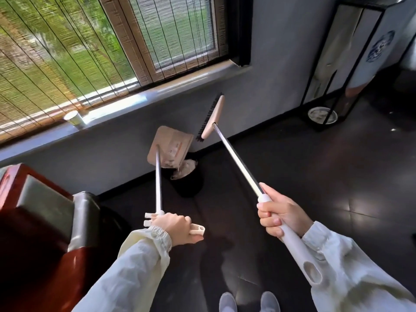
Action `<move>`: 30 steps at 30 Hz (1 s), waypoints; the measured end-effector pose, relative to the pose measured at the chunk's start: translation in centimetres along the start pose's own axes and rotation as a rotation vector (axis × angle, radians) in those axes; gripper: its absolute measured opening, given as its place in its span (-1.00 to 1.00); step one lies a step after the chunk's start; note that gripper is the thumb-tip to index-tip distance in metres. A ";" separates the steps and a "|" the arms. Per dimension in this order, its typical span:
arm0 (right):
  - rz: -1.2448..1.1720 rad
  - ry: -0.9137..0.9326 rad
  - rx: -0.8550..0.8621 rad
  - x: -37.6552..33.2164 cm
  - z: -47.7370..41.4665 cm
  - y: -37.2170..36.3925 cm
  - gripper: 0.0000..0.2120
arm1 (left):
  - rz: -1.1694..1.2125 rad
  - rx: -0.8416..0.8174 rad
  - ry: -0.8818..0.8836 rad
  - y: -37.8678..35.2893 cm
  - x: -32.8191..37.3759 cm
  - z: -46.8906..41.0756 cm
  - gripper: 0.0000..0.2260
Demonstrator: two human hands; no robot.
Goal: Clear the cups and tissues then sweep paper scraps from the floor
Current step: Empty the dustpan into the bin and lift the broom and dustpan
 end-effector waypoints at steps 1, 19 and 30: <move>-0.005 0.004 -0.006 -0.2 -0.1 -0.1 -0.33 | -0.022 0.025 -0.004 -0.2 0.1 0.4 -0.43; -0.031 -0.094 -0.019 0.8 -1.3 0.5 -0.36 | -0.017 -0.086 -0.085 -6.6 2.2 1.6 -0.51; -0.126 -0.093 -0.022 -1.7 -1.3 -0.7 -0.45 | -0.141 0.137 -0.044 0.0 0.0 5.5 -0.40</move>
Point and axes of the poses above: each hand's wrist, its own z-axis away from the middle knuckle, its own y-axis out of the back of the hand, x = y × z, the point moved 3 cm from there along -z, towards the middle knuckle, and after that the axes turned 10 degrees about -y, right-handed, at the moved point
